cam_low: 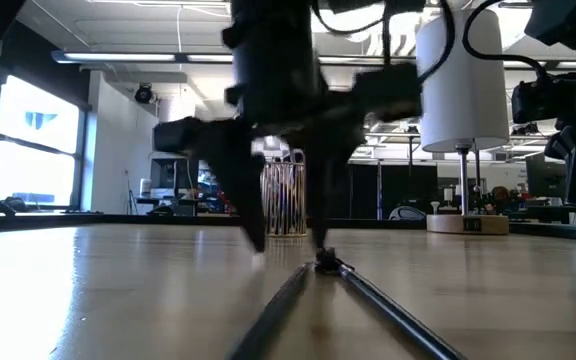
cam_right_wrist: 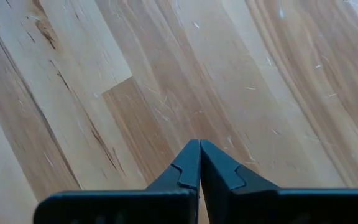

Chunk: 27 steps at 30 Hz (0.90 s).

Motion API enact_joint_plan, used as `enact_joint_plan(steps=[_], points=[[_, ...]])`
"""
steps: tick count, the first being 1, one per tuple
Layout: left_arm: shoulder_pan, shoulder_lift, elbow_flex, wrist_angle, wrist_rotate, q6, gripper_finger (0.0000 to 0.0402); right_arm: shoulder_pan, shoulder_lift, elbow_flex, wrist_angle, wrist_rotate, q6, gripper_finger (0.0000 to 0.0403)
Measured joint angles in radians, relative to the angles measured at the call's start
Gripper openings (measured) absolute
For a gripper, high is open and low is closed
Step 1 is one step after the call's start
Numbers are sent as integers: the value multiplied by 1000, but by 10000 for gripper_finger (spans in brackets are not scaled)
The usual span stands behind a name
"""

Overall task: Put items in baskets/containers
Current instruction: Put the black brow brush into the gold container

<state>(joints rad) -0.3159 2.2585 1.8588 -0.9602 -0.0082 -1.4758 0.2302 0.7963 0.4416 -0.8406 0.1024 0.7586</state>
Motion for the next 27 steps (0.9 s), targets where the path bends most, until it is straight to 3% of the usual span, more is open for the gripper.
enact_joint_plan(steps=[4,11,16,27], points=[[-7,27,10,57,47,0,193,0,0,0,4,0,0,7],[-12,30,7,81,43,-6,193,0,0,0,5,1,-7,1],[-13,30,7,56,-18,-45,193,0,0,0,10,3,-7,6],[-13,30,6,73,-7,-51,193,0,0,0,16,3,-7,2]])
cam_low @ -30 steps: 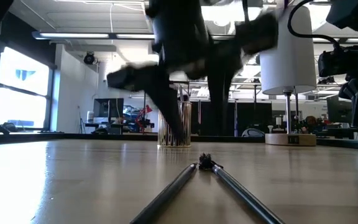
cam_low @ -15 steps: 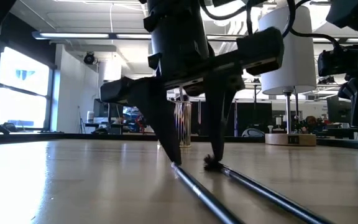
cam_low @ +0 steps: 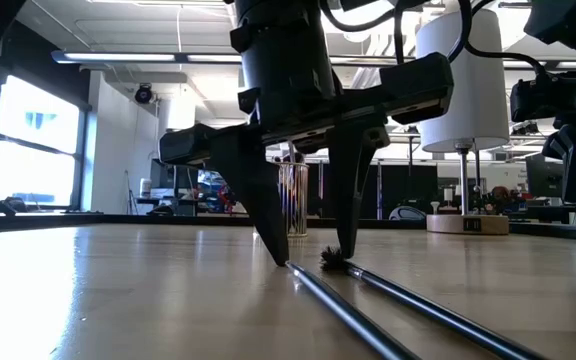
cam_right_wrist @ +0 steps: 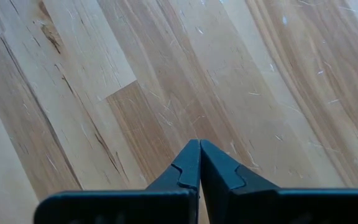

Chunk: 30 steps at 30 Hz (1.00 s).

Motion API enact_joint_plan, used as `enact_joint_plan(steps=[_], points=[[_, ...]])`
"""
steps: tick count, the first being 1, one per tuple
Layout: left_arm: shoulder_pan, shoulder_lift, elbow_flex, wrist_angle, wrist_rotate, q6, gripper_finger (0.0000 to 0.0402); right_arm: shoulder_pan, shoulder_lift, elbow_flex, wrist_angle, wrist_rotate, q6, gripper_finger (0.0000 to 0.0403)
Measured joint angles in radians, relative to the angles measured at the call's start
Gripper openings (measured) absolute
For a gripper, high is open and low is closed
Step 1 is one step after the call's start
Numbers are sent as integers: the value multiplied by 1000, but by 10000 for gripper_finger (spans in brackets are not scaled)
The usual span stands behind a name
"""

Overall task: Put items in baskets/containers
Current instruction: Put the black brow brush into the gold container

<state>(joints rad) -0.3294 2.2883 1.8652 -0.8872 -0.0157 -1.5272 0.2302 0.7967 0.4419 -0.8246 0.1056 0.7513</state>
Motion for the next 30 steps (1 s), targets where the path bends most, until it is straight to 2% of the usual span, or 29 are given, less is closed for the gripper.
enact_joint_plan(steps=[6,12,19,30], points=[[1,-4,-1,2,-10,-17,193,0,0,0,0,0,0,6],[2,-4,-1,8,-63,-35,193,0,0,0,17,-3,0,2],[2,-6,-1,16,-75,-111,193,0,0,0,29,-4,0,6],[2,-6,-1,80,51,-158,193,0,0,0,29,-4,0,5]])
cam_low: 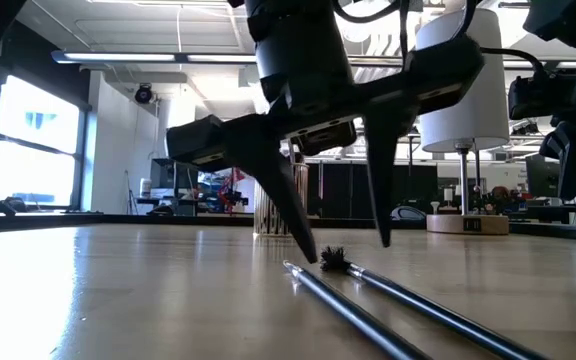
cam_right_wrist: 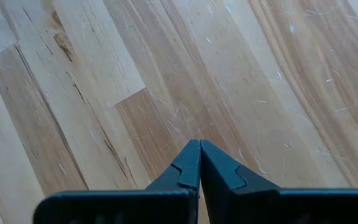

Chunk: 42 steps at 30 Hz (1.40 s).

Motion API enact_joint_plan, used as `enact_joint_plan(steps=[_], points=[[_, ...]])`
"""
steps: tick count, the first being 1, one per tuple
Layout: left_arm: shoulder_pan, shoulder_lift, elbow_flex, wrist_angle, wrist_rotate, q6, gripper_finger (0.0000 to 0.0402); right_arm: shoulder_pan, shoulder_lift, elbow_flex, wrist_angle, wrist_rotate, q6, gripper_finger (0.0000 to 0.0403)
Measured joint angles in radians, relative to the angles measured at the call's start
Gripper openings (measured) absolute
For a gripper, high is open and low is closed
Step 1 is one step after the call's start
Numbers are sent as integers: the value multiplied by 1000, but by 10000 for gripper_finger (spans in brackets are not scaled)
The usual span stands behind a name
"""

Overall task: Put items in baskets/containers
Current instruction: Put the black brow brush into the gold container

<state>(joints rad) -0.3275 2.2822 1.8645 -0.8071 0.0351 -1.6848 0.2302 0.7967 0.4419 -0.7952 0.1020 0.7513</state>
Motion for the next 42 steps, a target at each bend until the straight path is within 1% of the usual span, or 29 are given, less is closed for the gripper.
enact_joint_plan(steps=[4,11,15,19,25,27,29,34,36,37,39,42], points=[[0,0,0,27,2,-7,193,0,0,0,0,0,0,6],[1,-1,0,-28,-7,-108,193,0,0,0,0,-7,0,2],[7,21,6,15,17,-112,193,0,0,0,0,-7,0,6],[9,22,3,35,64,-117,193,0,0,0,0,-8,0,6],[8,23,3,17,27,-147,188,0,0,0,0,-8,0,2],[13,24,4,1,21,-153,174,0,0,0,0,-8,0,3],[13,24,4,-6,21,-152,149,0,0,0,0,-8,0,6],[19,25,2,-14,19,-129,60,0,0,0,0,-8,0,5],[19,26,2,-1,-11,-118,24,0,0,0,0,-8,0,3],[19,26,3,10,-37,-116,14,0,0,0,0,-8,0,2],[21,26,3,14,-81,-115,11,0,0,0,0,-8,0,1],[33,26,3,21,-103,-91,13,0,0,0,0,-6,0,4]])
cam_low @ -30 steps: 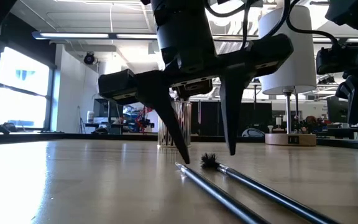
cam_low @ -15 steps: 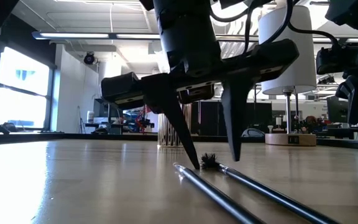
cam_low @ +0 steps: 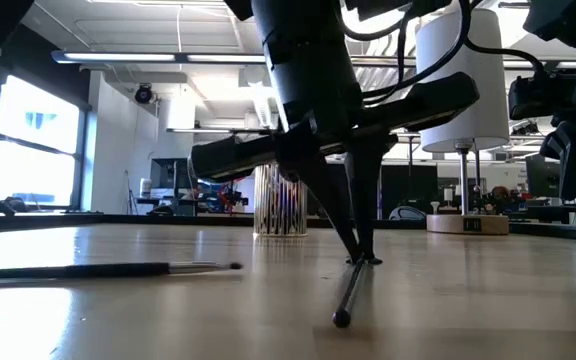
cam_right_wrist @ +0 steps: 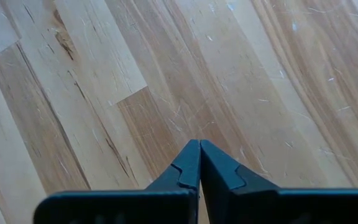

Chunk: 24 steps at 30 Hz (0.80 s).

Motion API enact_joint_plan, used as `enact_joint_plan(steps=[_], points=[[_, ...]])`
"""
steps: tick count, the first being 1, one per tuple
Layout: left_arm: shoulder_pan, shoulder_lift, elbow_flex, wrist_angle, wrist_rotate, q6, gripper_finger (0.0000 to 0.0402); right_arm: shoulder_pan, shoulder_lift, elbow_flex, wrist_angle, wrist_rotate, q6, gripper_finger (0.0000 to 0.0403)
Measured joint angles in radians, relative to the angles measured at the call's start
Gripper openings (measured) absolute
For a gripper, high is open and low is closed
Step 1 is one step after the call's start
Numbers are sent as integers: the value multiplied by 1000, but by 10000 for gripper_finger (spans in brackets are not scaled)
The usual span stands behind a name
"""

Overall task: Put items in baskets/containers
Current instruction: Put the black brow brush into the gold container

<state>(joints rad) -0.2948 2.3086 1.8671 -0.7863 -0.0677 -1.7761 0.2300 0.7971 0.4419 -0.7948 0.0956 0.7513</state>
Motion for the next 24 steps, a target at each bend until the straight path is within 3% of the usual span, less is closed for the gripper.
enact_joint_plan(steps=[7,12,19,24], points=[[27,-16,-4,59,-98,89,1,0,0,0,0,1,-9,5],[45,-105,-1,62,-196,226,1,0,0,0,0,2,-11,2],[61,-284,-4,35,-451,589,0,0,2,0,23,11,-6,7],[122,-418,-2,16,-533,874,0,0,2,0,97,46,4,2]])
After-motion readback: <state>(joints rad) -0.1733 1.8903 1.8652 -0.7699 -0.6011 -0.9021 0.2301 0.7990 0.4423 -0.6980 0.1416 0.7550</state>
